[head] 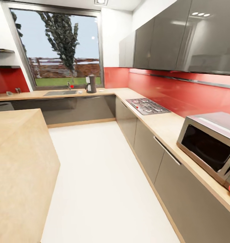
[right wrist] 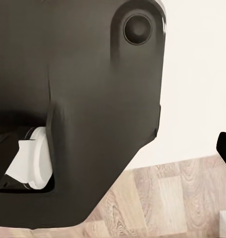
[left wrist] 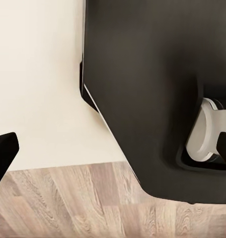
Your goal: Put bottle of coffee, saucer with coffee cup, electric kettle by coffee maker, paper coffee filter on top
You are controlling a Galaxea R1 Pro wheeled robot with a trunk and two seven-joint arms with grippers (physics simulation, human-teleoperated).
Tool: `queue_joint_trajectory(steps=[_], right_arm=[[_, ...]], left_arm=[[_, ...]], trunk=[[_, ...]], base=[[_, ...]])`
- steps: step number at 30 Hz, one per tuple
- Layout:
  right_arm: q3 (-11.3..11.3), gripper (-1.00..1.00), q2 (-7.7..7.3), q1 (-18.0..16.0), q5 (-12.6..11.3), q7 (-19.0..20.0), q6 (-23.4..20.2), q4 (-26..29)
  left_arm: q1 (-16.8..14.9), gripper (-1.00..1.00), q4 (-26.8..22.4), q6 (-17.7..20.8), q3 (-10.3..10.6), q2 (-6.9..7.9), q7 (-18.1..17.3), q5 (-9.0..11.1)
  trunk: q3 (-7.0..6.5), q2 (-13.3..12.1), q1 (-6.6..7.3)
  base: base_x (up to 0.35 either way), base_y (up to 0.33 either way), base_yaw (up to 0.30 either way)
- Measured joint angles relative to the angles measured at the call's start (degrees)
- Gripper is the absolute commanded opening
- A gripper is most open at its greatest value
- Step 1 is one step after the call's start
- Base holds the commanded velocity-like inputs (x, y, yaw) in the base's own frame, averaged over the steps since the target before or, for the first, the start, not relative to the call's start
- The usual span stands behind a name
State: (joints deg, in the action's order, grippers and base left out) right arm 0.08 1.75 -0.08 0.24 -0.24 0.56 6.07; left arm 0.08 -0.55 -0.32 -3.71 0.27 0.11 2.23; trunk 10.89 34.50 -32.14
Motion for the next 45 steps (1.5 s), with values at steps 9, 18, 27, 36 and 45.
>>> queue_joint_trajectory(steps=[9, 18, 27, 36, 45], right_arm=[[0.0, 1.00, 0.00, 0.0, 0.0, 0.0, 0.0, 0.0], [0.0, 1.00, -0.20, 0.0, 0.0, 0.0, 0.0, 0.2], [-0.1, 1.00, -2.73, 0.0, 0.1, -0.1, 1.2, 18.0], [-0.1, 1.00, -2.97, -0.1, 0.0, 0.1, 6.6, 31.7], [-0.4, 1.00, -3.06, -0.1, -0.1, 0.3, 12.4, 32.1]], left_arm=[[0.0, 1.00, 0.0, 0.0, 0.0, 0.00, 0.0, 0.0], [-0.1, 1.00, -0.1, 0.0, 0.0, 0.05, 0.0, 0.0], [-4.8, 1.00, -8.7, 0.0, -0.1, 2.86, -0.2, 0.0], [-14.7, 1.00, -12.8, 0.0, -0.2, 4.69, -0.6, 5.6], [-17.4, 1.00, -14.8, -5.4, 0.0, 5.00, -0.4, 7.9]], trunk=[[-1.45, -3.6, 1.98], [-3.07, -7.2, 3.96], [-4.73, -10.9, 5.94], [-5.09, -11.7, 6.39], [-5.08, -11.7, 6.39]], base=[[0.000, 0.000, 0.179], [0.000, 0.000, 0.007], [0.000, 0.000, 0.000], [0.000, 0.000, 0.000], [0.000, 0.000, 0.000]])
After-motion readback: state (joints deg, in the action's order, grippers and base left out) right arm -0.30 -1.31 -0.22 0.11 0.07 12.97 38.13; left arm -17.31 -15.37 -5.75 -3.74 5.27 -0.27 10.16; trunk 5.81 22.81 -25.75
